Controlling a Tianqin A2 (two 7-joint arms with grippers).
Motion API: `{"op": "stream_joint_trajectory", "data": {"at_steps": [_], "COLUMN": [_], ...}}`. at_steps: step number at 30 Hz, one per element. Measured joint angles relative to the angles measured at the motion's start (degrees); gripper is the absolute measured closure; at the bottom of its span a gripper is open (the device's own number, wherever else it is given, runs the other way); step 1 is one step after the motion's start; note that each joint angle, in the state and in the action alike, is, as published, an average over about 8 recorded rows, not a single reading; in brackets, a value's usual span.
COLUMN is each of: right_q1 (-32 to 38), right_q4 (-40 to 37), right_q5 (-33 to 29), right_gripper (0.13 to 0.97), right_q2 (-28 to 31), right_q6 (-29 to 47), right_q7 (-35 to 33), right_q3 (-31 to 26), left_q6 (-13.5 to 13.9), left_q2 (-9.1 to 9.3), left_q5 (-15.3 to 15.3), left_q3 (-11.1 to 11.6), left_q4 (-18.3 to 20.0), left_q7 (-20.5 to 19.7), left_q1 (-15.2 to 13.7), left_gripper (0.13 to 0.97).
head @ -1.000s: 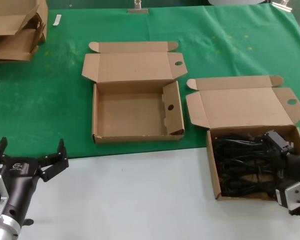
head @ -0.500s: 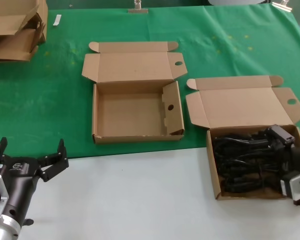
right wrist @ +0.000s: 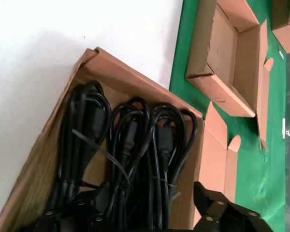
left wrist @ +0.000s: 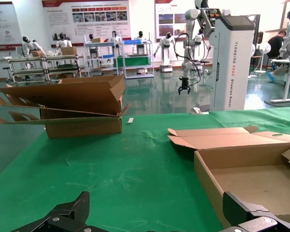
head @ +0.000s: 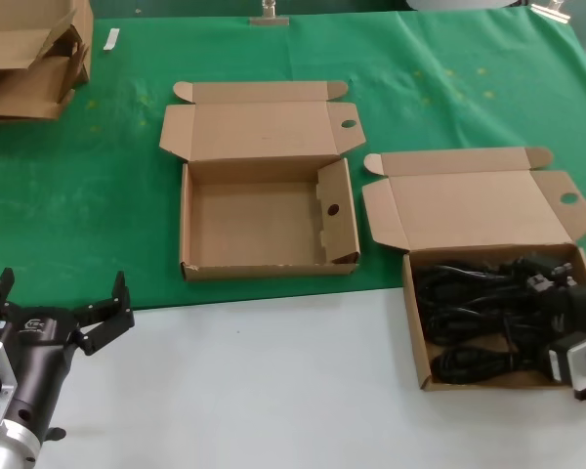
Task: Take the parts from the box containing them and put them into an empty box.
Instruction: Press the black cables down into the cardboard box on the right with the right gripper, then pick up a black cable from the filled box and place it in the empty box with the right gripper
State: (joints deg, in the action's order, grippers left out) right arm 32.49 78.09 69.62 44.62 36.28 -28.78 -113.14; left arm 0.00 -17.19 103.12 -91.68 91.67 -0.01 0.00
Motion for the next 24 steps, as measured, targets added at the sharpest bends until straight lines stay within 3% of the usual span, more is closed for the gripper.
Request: {"op": "stream_joint_trajectory", "data": {"at_steps": [14,24], "right_q1": [1.0,1.2], "right_q4": [-2.0,-2.1], "right_q5": [-1.9,-2.7], "right_gripper": [0.702,0.848], "right_q2": [-2.8,-3.2], "right_q6": [0.0,-0.2], "right_q7": [0.2,1.2], "right_q3": [-2.1,-2.2], "left_q6": [0.0,0.0], "left_q2": [0.00,0.00], "left_q5": [0.0,0.0], "left_q3": [0.0,0.0], "left_q4": [0.0,0.0], "left_q7": [0.0,0.0], "left_q1": [0.0,0.0], "left_gripper": [0.132,0.132]}}
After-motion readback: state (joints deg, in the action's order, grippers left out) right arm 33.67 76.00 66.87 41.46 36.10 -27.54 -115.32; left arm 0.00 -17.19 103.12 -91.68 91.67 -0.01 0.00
